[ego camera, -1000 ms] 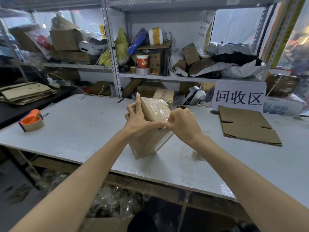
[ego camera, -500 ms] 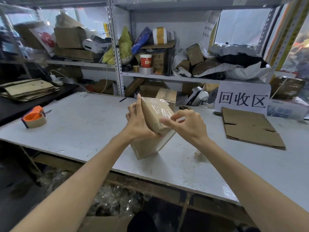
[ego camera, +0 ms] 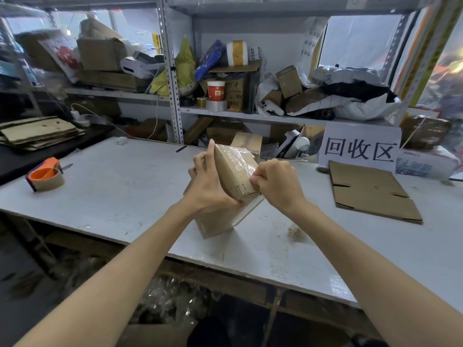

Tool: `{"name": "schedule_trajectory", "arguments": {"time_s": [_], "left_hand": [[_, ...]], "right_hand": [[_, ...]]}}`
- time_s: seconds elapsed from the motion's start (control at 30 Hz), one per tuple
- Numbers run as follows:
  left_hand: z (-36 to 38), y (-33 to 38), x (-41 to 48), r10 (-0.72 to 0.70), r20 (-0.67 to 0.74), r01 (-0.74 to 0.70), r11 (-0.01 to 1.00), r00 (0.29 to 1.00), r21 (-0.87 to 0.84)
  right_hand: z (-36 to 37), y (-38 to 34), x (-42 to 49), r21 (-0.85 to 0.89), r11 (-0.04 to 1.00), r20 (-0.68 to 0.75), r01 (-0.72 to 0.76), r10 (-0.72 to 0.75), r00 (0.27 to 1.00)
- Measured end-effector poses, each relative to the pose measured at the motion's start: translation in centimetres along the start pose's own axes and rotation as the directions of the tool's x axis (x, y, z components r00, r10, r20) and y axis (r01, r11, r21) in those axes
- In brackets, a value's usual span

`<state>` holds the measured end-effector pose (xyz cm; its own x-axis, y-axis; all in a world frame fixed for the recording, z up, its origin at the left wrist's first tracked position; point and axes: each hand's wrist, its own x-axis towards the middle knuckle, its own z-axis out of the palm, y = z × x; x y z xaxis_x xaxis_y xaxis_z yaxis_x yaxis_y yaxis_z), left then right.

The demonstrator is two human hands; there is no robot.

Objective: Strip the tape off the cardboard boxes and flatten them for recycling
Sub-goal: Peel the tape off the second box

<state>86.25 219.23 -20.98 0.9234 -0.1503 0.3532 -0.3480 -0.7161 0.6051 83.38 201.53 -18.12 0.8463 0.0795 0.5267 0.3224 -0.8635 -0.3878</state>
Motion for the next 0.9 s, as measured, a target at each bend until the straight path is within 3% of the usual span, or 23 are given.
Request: {"name": "schedule_trajectory", "arguments": {"time_s": [0.1,0.2,0.33,0.47,0.57,0.7,0.8,0.9], "left_hand": [[0.2,0.0,0.0,0.001,-0.014,-0.001,1.0,1.0,0.003],[0.3,0.0,0.0,-0.003,-0.025,0.003,1.0,1.0,-0.005],[0.1,-0.3,0.1,-0.02,-0.031,0.019,1.0,0.999,-0.014],[0.4,0.0,0.0,-0.014,-0.046,0.013,1.0,0.999,-0.012],[0.4,0.1,0.1,0.0,-0.044,0.0,1.0,0.999,-0.021],[0.7,0.5,-0.2,0.067,-0.042,-0.067,0.998,0.997,0.009],[0.3,-0.1,0.2,-0.035,-0.079,0.033,0.999,0.996,-0.036],[-0.2,-1.1,0.8,-0.2,-0.118,0.182,0.972,0.973,-0.146]], "right_hand": [[0.5,-0.3,-0.1,-0.095,0.991,0.006,0.095,-0.095,0.995],[0.7,-0.2,0.0,-0.13,0.989,-0.004,0.071,-0.072,0.997],[0.8,0.4,-0.1,0.086,0.989,-0.037,-0.123,0.127,0.991],[0.5,1.0,0.0,0.228,0.951,-0.001,-0.208,0.214,0.977],[-0.3,1.3,0.4,0.394,0.872,0.055,-0.292,0.295,0.954],[-0.5,1.6,0.6,0.27,0.925,0.044,-0.269,0.267,0.963],[-0.3,1.8,0.3,0.439,0.843,-0.019,-0.312,0.356,0.934],[-0.2,1.9,-0.2,0.558,0.761,0.045,-0.331,0.37,0.928]]}}
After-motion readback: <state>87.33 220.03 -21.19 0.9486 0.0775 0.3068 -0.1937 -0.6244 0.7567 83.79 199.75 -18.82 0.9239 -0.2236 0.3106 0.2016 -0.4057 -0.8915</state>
